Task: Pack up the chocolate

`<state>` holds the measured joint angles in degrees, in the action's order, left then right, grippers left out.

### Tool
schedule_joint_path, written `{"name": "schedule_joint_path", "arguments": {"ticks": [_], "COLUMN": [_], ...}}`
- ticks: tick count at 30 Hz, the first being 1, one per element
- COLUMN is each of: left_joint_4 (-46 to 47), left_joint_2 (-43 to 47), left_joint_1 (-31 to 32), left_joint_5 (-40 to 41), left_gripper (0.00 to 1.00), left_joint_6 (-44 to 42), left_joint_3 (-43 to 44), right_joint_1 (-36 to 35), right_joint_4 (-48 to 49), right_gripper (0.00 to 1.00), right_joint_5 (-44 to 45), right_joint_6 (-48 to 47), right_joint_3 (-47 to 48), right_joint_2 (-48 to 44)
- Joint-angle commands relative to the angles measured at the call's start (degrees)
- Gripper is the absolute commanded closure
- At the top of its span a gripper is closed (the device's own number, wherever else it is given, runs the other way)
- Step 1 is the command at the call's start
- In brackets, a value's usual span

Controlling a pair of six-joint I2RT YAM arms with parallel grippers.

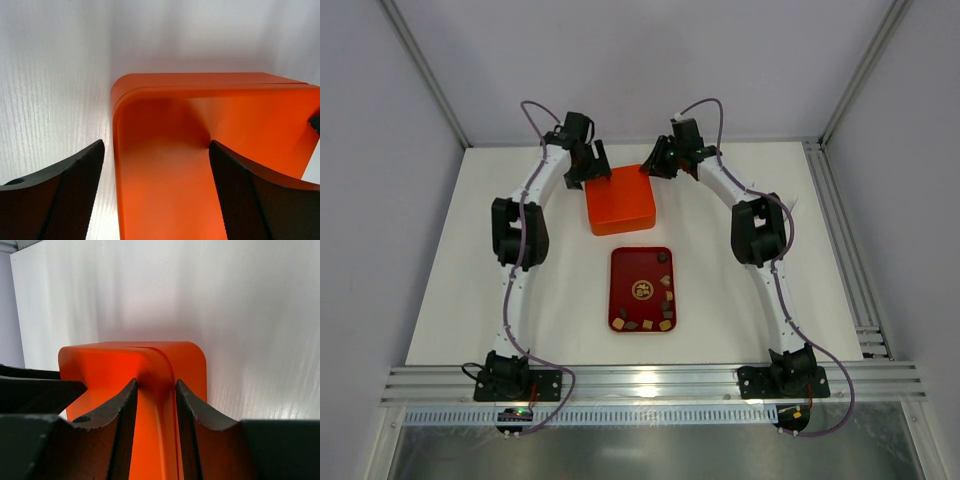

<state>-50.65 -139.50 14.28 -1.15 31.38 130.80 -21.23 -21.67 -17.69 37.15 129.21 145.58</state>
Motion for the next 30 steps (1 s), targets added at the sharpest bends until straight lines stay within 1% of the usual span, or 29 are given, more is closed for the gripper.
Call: {"name": "schedule_joint_path", "arguments": {"ticks": [1, 3, 9, 13, 18, 20, 22, 27, 28, 30], "left_joint_4": [-11.0, -11.3, -12.8, -13.9, -14.7, -14.9, -14.7, -10.1, -9.7, -9.3], "left_joint_2": [-8.0, -8.4, -9.7, -10.9, -11.9, -11.9, -11.4, -6.8, -6.5, -5.8], "left_joint_1": [0.6, 0.6, 0.7, 1.2, 1.7, 2.0, 2.2, 2.9, 2.9, 3.4], "left_joint_5": [5.0, 4.7, 4.0, 3.9, 2.8, 2.9, 2.8, 2.1, 1.9, 2.1], "left_gripper": [0.19, 0.19, 0.26, 0.28, 0.32, 0.32, 0.33, 0.34, 0.35, 0.36], "left_joint_6": [-2.6, -2.8, -3.1, -3.7, -4.3, -4.6, -4.5, -3.4, -2.9, -2.5], "left_joint_3": [-1.9, -1.6, -0.5, 0.2, 0.2, -0.8, -2.1, -10.2, -12.0, -13.8], "right_joint_1": [-1.8, -1.9, -2.2, -2.6, -3.4, -3.5, -3.6, -3.3, -3.1, -3.1], "right_joint_4": [-8.6, -8.7, -11.6, -12.7, -13.1, -12.3, -10.9, -13.2, -13.6, -13.9], "right_gripper": [0.69, 0.69, 0.71, 0.72, 0.73, 0.71, 0.66, 0.59, 0.56, 0.54], "right_joint_5": [2.3, 2.3, 2.8, 3.1, 3.1, 2.9, 3.0, 3.4, 3.4, 3.3], "right_joint_6": [-2.2, -2.3, -2.8, -3.1, -3.1, -3.2, -3.7, -5.9, -6.2, -7.1], "right_joint_3": [0.3, 0.3, 2.3, 2.7, 2.0, -0.9, -2.5, -1.4, -1.6, -2.1], "right_joint_2": [4.0, 4.0, 4.7, 4.6, 3.9, 2.8, 0.9, 0.3, 0.2, -0.3]}}
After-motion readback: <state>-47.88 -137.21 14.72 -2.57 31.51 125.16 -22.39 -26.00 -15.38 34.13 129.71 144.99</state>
